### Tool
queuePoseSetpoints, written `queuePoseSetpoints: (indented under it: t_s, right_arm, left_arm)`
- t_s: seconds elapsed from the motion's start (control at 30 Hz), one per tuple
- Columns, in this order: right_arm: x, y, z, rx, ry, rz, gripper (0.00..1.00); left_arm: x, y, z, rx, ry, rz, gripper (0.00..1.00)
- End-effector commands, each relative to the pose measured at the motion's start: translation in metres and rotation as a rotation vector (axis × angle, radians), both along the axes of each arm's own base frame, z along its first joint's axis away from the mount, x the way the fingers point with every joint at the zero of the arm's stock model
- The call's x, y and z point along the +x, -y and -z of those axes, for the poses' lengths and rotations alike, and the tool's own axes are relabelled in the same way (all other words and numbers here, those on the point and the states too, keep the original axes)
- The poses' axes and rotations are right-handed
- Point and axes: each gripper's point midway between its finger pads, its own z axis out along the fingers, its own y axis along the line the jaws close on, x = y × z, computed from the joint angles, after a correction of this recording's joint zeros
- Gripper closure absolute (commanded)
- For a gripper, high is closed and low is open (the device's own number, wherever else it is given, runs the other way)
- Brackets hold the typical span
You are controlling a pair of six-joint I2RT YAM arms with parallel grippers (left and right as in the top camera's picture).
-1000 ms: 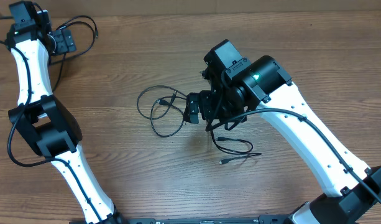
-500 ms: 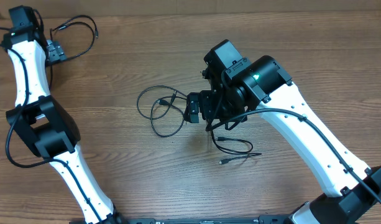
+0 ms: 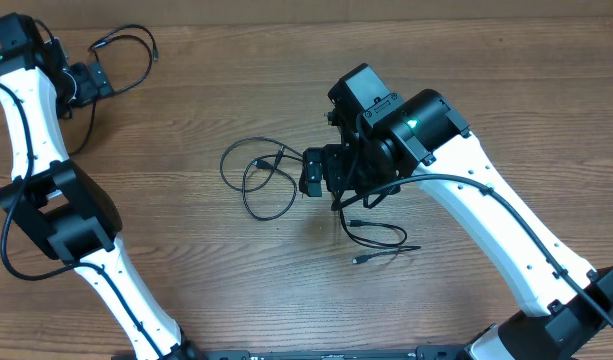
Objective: Untangle cables
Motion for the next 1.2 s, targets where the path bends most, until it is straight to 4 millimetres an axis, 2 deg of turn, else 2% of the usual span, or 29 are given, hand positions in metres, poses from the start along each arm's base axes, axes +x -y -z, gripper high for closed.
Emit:
queuePoseSetpoints:
  t_s: [0.0,0.1,0.13,0.17,0.27,0.3,0.37,0.4,0.43,0.5,0.63,0.77,0.83,1.0,1.17]
  right_arm:
    - [0.004,0.002,0.004,-0.03,0.021,-0.003,0.0]
    - [0.005,0.003,0.005,-0.038,0.03,-0.015,0.0]
    - [0.005,0.004,0.005,-0.04,0.033,-0.024,0.0]
    - [0.004,0.004,0.005,-0.042,0.034,-0.033,0.0]
    - [0.004,0.004,0.005,-0.042,0.038,-0.043,0.0]
    - [0.005,0.003,0.005,-0.041,0.04,-0.042,0.0]
    - [0.006,0.003,0.004,-0.038,0.045,-0.042,0.0]
    - [0.007,0.002,0.004,-0.036,0.048,-0.043,0.0]
    - [0.008,0.001,0.005,-0.034,0.052,-0.045,0.0]
    - [0.009,0.0,0.007,-0.032,0.055,-0.045,0.0]
    - [0.009,0.0,0.02,-0.039,0.044,-0.045,0.0]
    - [0.009,0.0,0.033,-0.045,0.033,-0.045,0.0]
    - [0.008,-0.001,0.037,-0.039,0.024,-0.044,0.0]
    - [0.006,-0.007,0.036,-0.006,0.012,-0.053,0.0]
    - [0.005,-0.006,0.036,-0.007,0.011,-0.053,0.0]
  left_arm:
    - [0.002,0.006,-0.028,-0.005,0.056,0.039,0.0]
    - [0.008,0.003,-0.042,-0.027,0.105,-0.048,0.0]
    - [0.01,0.002,-0.05,-0.035,0.123,-0.076,0.09]
    - [0.012,0.002,-0.06,-0.043,0.149,-0.109,0.24]
    - [0.011,0.0,-0.081,-0.028,0.182,-0.128,0.32]
    - [0.009,-0.005,-0.083,0.006,0.174,-0.129,0.47]
    - [-0.011,-0.027,-0.078,0.111,0.092,-0.215,0.77]
    - [-0.023,-0.037,-0.074,0.148,0.05,-0.28,0.89]
    - [-0.036,-0.048,-0.069,0.183,0.004,-0.355,0.95]
    - [-0.057,-0.064,-0.059,0.216,-0.065,-0.443,0.96]
    - [-0.084,-0.077,-0.028,0.182,-0.17,-0.483,0.96]
    - [-0.102,-0.072,0.009,0.07,-0.24,-0.485,0.96]
    - [-0.108,-0.07,0.025,0.033,-0.26,-0.499,0.96]
    - [-0.123,-0.064,0.061,-0.044,-0.279,-0.693,0.96]
    - [-0.112,-0.049,0.093,-0.149,-0.232,-0.679,0.96]
